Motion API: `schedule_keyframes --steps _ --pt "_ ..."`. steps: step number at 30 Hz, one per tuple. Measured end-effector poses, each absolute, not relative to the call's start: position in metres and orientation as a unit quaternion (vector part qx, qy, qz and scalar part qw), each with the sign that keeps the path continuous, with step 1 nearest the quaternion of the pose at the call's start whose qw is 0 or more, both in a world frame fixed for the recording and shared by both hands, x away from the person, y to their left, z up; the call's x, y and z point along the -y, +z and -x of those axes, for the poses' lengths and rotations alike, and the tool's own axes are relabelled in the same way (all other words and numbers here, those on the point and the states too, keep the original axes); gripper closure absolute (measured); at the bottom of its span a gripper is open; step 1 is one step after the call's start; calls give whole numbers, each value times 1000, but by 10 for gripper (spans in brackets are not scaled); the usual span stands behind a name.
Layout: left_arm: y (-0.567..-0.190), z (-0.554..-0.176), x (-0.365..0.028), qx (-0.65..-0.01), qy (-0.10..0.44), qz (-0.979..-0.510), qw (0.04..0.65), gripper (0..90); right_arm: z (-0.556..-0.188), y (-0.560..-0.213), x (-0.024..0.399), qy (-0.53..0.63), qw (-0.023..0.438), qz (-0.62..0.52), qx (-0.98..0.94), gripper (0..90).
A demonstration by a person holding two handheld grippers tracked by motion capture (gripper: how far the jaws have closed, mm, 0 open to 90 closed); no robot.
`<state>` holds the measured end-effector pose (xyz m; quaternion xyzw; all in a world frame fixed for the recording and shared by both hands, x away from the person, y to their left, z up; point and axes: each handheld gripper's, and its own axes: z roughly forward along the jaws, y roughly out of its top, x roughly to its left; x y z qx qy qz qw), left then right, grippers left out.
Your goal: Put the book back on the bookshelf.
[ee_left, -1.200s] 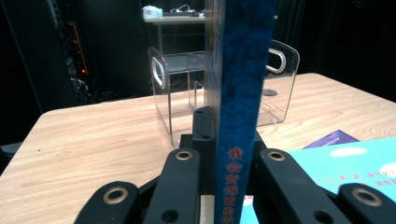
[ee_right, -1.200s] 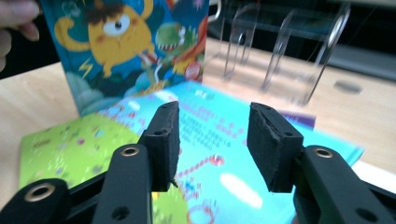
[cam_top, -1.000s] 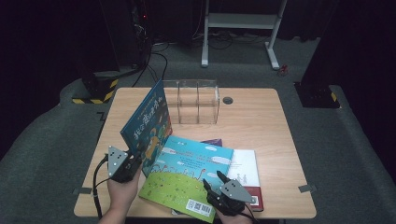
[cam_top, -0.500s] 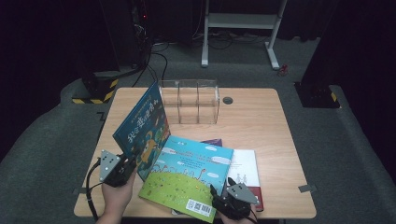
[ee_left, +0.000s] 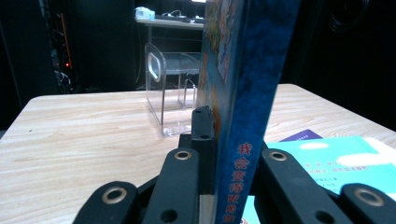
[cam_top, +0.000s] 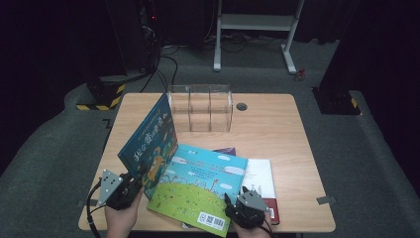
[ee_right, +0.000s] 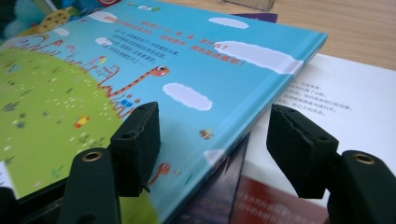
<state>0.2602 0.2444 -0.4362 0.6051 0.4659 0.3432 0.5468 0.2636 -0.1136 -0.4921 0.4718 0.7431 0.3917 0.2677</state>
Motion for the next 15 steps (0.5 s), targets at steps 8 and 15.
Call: schedule_keyframes --steps 8,15 --pt "-437 -251 -246 -472 335 -598 554 816 -278 -491 118 388 276 -478 -738 359" --pt "-439 -251 -249 -467 346 -594 556 817 -269 -482 114 390 291 -478 -732 391"
